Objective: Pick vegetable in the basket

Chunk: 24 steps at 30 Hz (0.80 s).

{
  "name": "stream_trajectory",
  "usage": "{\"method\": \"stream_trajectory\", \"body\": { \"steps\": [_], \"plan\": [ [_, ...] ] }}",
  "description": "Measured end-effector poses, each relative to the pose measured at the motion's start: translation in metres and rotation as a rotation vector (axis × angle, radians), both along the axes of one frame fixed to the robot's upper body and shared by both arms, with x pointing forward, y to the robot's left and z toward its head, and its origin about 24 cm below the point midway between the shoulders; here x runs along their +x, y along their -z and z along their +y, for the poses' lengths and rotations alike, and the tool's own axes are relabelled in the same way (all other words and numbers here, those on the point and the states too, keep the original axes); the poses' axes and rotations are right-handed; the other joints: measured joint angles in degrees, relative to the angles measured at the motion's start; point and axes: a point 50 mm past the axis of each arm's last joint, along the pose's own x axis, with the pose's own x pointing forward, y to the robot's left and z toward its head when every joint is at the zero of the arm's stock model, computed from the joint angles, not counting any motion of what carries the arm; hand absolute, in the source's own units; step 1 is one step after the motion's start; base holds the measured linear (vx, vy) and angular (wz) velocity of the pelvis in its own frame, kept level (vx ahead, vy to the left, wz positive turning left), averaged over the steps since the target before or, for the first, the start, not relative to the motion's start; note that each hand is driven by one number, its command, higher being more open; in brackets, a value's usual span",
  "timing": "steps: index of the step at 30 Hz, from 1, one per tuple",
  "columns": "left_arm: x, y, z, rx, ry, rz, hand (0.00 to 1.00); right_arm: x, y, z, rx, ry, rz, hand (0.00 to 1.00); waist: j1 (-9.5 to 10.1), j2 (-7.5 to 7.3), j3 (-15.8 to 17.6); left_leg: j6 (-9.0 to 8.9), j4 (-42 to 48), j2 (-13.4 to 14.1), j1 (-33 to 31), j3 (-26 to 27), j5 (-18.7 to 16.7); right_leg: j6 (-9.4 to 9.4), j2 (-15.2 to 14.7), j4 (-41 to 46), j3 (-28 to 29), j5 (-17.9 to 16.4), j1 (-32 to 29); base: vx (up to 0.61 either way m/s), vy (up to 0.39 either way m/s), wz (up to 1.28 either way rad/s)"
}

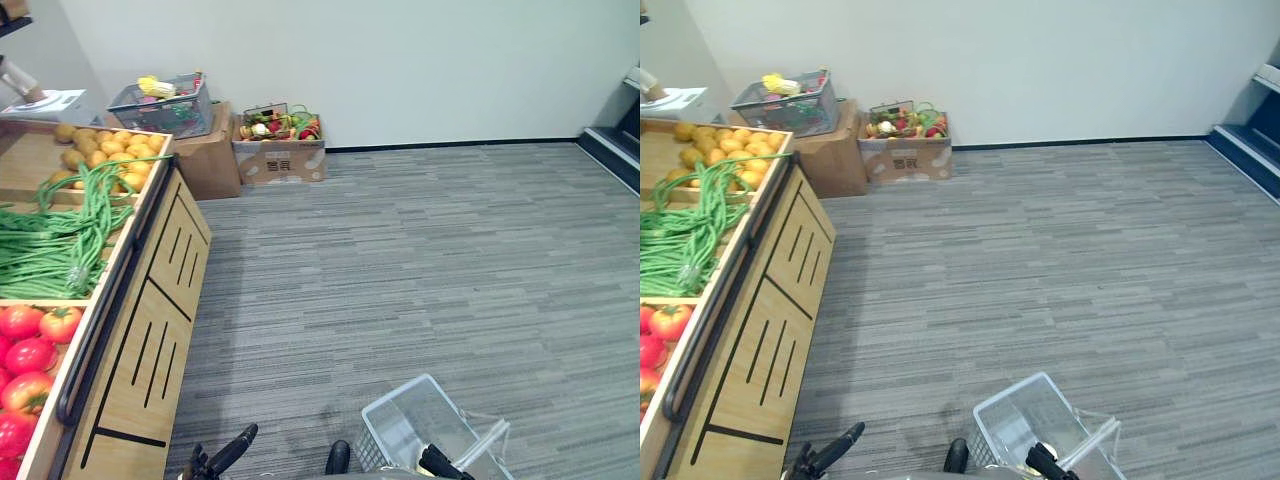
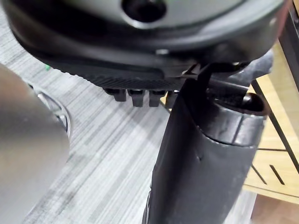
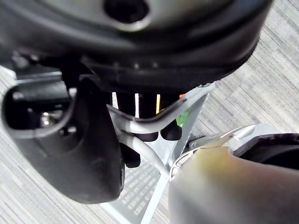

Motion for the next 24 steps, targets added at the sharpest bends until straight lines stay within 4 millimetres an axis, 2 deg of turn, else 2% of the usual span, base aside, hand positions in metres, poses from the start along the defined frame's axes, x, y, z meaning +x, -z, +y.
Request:
{"method": "stream_trajectory", "body": {
  "steps": [2, 4, 8, 13, 18, 19, 20, 21, 22, 23, 24],
  "plan": [
    [0.0, 0.0, 0.0, 0.002, -0.003, 0.008, 1.0, 0.002, -0.001, -0.003, -0.004, -0.028, -0.008, 0.0, 0.61, 0.31, -0.2, 1.69, -1.6, -0.7, -0.5, -1.1, 3.3, 0.13, 0.3, -0.3, 0.2, 0.2, 0.2, 0.02, -0.053, -0.68],
    [0.001, 0.002, -0.001, -0.004, 0.005, 0.027, 1.0, 0.002, -0.002, -0.003, -0.006, -0.028, -0.013, 0.0, 0.71, 0.5, -0.2, 1.11, -4.1, -1.4, 1.1, -1.3, 5.4, 0.12, 0.4, -0.4, 0.2, 0.8, 0.7, 0.08, -0.045, -0.55],
    [0.002, 0.002, -0.001, 0.009, 0.065, 0.041, 1.0, -0.009, 0.0, 0.001, 0.004, -0.018, 0.008, 0.0, -0.31, 0.08, -0.9, 1.57, -9.5, -3.2, 3.4, -2.5, 8.0, 0.12, 0.3, -0.7, 0.5, 0.8, 0.9, 0.1, -0.049, -0.05],
    [-0.001, 0.004, -0.002, -0.002, 0.072, 0.047, 1.0, -0.015, 0.001, -0.003, -0.023, -0.074, 0.036, 0.0, -0.45, 0.13, -1.7, 1.61, -13.1, -4.3, 4.7, -4.2, 8.5, 0.37, -0.1, -0.9, -0.4, 1.0, 0.9, 0.1, -0.017, 0.1],
    [-0.003, 0.003, -0.001, 0.0, 0.084, 0.037, 1.0, -0.004, 0.0, 0.0, -0.034, -0.131, 0.016, 0.0, -0.35, -0.83, -2.4, 2.25, -13.8, -5.8, 4.7, -7.5, 9.2, 0.12, -0.6, -0.4, -1.9, 0.6, 0.7, 0.09, 0.007, 0.17],
    [-0.002, 0.003, 0.0, 0.002, 0.097, 0.034, 1.0, -0.003, -0.001, -0.001, -0.036, -0.13, 0.011, 0.0, -0.4, -1.2, -2.3, 2.58, -12.4, -6.9, 4.5, -8.4, 9.0, 0.38, -1.6, 2.8, -3.5, -0.9, -0.4, 0.06, 0.078, 0.46],
    [-0.001, 0.002, 0.001, 0.006, 0.117, 0.033, 1.0, -0.003, -0.001, -0.001, -0.037, -0.128, 0.011, 0.0, -0.82, -1.15, -2.3, 3.6, -11.6, -8.2, 4.7, -8.8, 8.3, 1.78, -2.8, 7.8, -4.7, -2.3, -1.6, 0.04, 0.075, 0.44],
    [-0.001, 0.002, 0.0, 0.005, 0.119, 0.032, 1.0, -0.003, -0.001, -0.001, -0.038, -0.128, 0.01, 0.0, -0.76, -1.01, -2.4, 3.92, -11.6, -8.3, 4.9, -9.0, 8.1, 3.02, -3.0, 10.1, -4.8, -3.0, -2.4, 0.02, 0.141, 0.2],
    [-0.003, 0.003, 0.0, -0.001, 0.105, 0.035, 1.0, -0.001, -0.002, -0.006, -0.053, -0.123, -0.003, 0.0, -0.35, -0.51, -2.1, 4.91, -11.8, -7.9, 5.5, -9.9, 7.7, 3.92, -3.4, 19.6, -1.8, -3.7, -5.9, 0.0, 0.127, 0.13],
    [-0.007, 0.004, 0.001, 0.0, 0.106, 0.05, 1.0, 0.001, -0.003, -0.005, -0.054, -0.119, -0.021, 0.0, -0.84, 0.47, -1.8, 5.63, -11.8, -6.2, 6.4, -10.9, 8.0, 2.9, -2.9, 26.2, 3.0, -4.5, -8.0, 0.0, 0.125, 0.34],
    [-0.007, 0.004, 0.002, 0.002, 0.108, 0.052, 1.0, 0.0, -0.003, -0.003, -0.051, -0.101, -0.033, 0.0, -1.53, 0.39, -1.8, 5.66, -11.8, -5.9, 6.5, -12.4, 8.0, 1.74, -3.0, 28.6, 5.4, -5.9, -8.8, 0.04, 0.044, 0.91]
  ]
}}
